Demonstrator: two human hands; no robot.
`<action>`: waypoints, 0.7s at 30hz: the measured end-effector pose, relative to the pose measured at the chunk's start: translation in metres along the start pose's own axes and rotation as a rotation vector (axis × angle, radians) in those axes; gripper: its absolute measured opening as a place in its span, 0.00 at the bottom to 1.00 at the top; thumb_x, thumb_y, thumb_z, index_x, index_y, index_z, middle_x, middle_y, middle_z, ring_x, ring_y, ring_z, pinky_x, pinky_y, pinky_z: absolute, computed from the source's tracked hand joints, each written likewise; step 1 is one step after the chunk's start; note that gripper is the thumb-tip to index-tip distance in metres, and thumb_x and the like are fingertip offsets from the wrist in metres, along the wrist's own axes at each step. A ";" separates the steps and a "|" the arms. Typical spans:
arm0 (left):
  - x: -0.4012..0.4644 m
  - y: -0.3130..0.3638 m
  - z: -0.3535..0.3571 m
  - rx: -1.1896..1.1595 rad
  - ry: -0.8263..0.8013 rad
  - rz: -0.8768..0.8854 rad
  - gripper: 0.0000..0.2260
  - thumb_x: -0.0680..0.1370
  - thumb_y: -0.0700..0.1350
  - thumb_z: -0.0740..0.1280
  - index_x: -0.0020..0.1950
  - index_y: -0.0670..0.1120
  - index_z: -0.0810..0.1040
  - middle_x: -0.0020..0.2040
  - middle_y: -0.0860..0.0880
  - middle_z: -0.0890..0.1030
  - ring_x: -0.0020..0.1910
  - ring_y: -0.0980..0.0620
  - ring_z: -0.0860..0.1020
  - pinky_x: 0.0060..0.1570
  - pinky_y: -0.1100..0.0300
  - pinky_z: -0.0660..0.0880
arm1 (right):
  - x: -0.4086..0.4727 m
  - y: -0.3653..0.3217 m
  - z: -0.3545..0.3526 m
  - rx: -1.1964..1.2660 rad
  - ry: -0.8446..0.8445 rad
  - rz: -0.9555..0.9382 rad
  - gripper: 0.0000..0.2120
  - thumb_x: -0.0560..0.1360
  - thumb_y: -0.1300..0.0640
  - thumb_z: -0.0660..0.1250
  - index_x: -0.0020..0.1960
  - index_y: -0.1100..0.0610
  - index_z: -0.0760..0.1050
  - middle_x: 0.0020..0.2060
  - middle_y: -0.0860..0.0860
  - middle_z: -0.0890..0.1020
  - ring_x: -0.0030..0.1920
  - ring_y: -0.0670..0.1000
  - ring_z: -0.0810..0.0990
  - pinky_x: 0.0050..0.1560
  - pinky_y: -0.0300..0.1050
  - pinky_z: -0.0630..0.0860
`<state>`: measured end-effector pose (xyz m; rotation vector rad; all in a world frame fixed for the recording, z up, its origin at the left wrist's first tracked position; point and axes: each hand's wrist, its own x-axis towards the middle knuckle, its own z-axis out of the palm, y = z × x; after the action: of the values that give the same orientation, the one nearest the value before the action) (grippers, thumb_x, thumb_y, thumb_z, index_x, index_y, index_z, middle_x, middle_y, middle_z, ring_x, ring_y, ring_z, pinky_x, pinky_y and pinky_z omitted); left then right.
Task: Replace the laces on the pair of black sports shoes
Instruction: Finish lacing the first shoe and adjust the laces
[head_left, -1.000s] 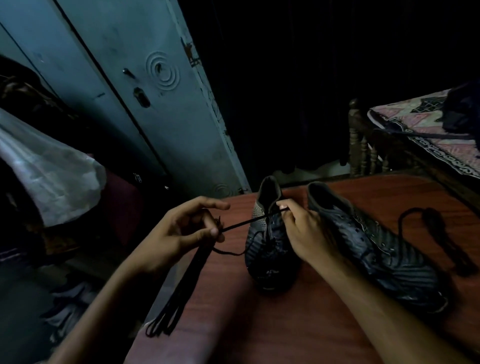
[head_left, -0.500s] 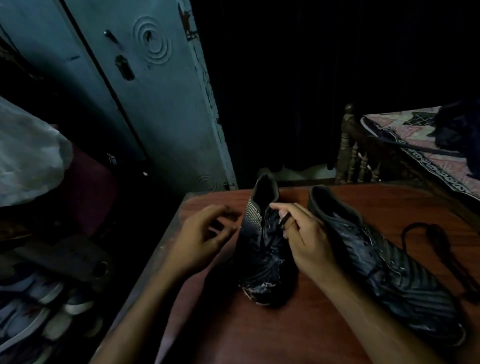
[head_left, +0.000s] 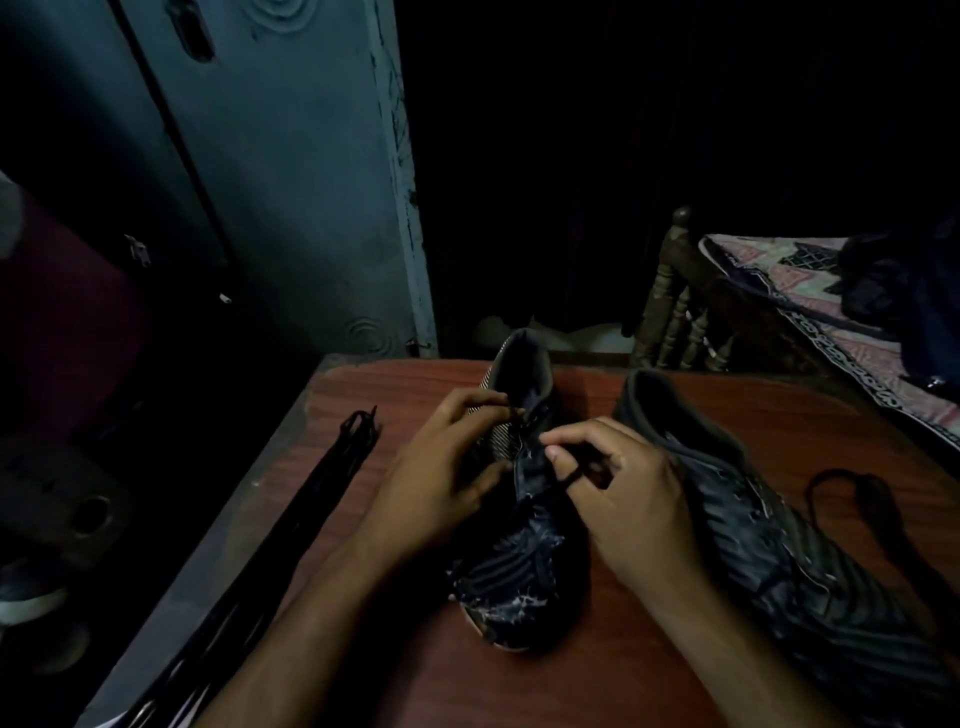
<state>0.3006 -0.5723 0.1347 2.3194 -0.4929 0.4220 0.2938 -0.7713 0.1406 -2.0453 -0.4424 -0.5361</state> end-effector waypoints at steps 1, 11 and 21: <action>0.001 -0.001 0.002 -0.017 0.005 -0.005 0.20 0.78 0.42 0.74 0.69 0.51 0.78 0.70 0.60 0.71 0.69 0.67 0.69 0.65 0.76 0.63 | 0.000 0.000 0.000 -0.017 0.002 -0.002 0.06 0.76 0.61 0.73 0.48 0.51 0.83 0.44 0.40 0.82 0.48 0.40 0.80 0.45 0.32 0.75; 0.003 -0.006 0.007 -0.043 0.013 -0.029 0.19 0.78 0.43 0.74 0.67 0.54 0.79 0.69 0.61 0.71 0.69 0.63 0.71 0.68 0.68 0.67 | 0.000 -0.004 0.000 0.283 0.067 0.109 0.13 0.74 0.72 0.70 0.41 0.55 0.77 0.39 0.48 0.85 0.42 0.46 0.85 0.46 0.47 0.84; 0.002 -0.009 0.010 -0.085 0.018 -0.038 0.09 0.77 0.44 0.74 0.57 0.52 0.83 0.70 0.61 0.71 0.69 0.62 0.72 0.69 0.57 0.70 | 0.005 0.000 -0.001 0.260 0.038 0.027 0.12 0.72 0.73 0.73 0.44 0.56 0.81 0.43 0.48 0.81 0.46 0.49 0.83 0.46 0.40 0.81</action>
<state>0.3082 -0.5733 0.1232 2.2378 -0.4495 0.3956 0.2979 -0.7717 0.1435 -1.7868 -0.4378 -0.4748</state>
